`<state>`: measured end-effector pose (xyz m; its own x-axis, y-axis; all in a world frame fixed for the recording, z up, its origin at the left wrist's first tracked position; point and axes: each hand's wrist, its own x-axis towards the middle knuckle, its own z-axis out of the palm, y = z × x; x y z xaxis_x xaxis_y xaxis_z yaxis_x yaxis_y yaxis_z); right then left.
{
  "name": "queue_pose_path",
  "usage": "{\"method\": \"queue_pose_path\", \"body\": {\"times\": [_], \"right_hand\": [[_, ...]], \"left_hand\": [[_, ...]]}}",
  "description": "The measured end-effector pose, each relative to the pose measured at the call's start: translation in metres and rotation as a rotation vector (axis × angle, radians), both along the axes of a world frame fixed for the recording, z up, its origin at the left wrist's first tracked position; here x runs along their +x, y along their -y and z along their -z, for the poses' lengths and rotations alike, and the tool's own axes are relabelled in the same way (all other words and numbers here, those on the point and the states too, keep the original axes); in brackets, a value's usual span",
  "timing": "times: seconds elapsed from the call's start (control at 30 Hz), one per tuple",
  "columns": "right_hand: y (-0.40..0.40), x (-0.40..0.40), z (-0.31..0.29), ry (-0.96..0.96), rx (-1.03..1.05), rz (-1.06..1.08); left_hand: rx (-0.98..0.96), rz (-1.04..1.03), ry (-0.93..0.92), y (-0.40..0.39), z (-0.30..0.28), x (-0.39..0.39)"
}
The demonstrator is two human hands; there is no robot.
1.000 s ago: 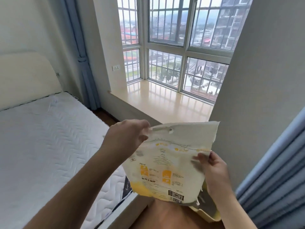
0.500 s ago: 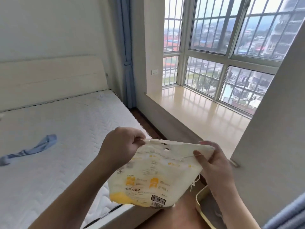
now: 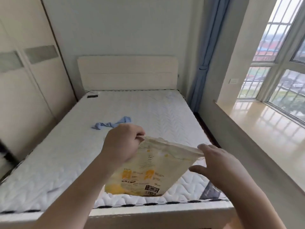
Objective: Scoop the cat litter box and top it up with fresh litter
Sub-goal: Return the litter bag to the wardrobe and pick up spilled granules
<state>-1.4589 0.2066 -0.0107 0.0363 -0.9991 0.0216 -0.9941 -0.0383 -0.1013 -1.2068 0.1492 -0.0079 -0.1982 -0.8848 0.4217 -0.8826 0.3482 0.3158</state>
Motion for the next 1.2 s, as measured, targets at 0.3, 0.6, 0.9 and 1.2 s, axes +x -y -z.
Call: {"method": "queue_pose_path", "body": {"times": [0.3, 0.6, 0.9, 1.2], "right_hand": [[0.022, 0.205, -0.014, 0.154, -0.185, -0.267], [0.074, 0.393, 0.028, 0.164, -0.084, -0.826], [0.128, 0.509, 0.071, 0.279, -0.14, -0.997], [0.171, 0.602, 0.059, 0.333, -0.284, -1.331]], "left_hand": [[0.051, -0.303, 0.012, -0.03, 0.006, 0.197], [0.072, -0.629, -0.047, -0.082, 0.009, 0.325], [0.097, -0.881, 0.078, -0.078, 0.014, 0.408], [0.077, -1.059, 0.008, -0.083, 0.021, 0.461]]}}
